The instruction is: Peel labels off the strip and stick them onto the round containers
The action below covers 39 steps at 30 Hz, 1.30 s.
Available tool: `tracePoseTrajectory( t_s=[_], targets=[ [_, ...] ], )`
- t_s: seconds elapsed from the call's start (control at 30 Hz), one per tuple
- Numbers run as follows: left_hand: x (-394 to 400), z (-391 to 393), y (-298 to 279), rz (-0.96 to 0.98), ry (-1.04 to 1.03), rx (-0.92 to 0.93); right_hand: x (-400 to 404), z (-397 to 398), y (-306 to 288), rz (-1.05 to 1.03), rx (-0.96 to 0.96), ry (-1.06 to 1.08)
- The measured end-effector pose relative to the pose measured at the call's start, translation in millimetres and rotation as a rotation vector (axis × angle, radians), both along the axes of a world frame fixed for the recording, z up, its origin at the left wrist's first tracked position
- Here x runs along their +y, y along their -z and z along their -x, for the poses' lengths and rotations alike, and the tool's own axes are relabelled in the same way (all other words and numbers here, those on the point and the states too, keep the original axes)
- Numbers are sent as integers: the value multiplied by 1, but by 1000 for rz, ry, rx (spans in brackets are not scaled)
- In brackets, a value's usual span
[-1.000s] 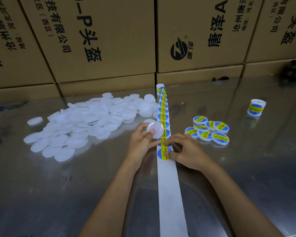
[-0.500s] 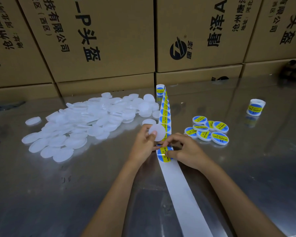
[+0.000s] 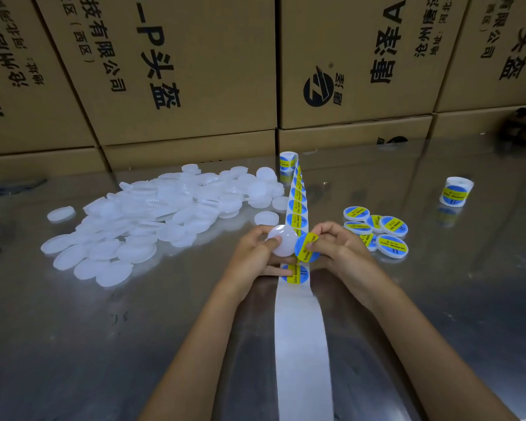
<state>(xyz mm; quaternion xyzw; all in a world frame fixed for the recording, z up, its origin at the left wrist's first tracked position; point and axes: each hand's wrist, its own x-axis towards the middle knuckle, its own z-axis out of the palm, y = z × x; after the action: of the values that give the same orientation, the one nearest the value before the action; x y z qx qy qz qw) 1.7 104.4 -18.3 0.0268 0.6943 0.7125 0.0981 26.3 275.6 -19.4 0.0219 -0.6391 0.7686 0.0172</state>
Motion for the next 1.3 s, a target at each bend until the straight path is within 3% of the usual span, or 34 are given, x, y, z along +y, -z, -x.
tracePoseTrajectory(
  t_s=[0.2, 0.43, 1.3],
  targets=[
    [2, 0, -6, -266, -37, -97, -2, 3, 2, -49, 86, 134],
    [14, -9, -10, -414, 60, -198, -17, 1, 2, -192, 262, 234],
    [24, -13, -14, -357, 68, -152, -16, 8, 16, -398, 419, 352]
  ],
)
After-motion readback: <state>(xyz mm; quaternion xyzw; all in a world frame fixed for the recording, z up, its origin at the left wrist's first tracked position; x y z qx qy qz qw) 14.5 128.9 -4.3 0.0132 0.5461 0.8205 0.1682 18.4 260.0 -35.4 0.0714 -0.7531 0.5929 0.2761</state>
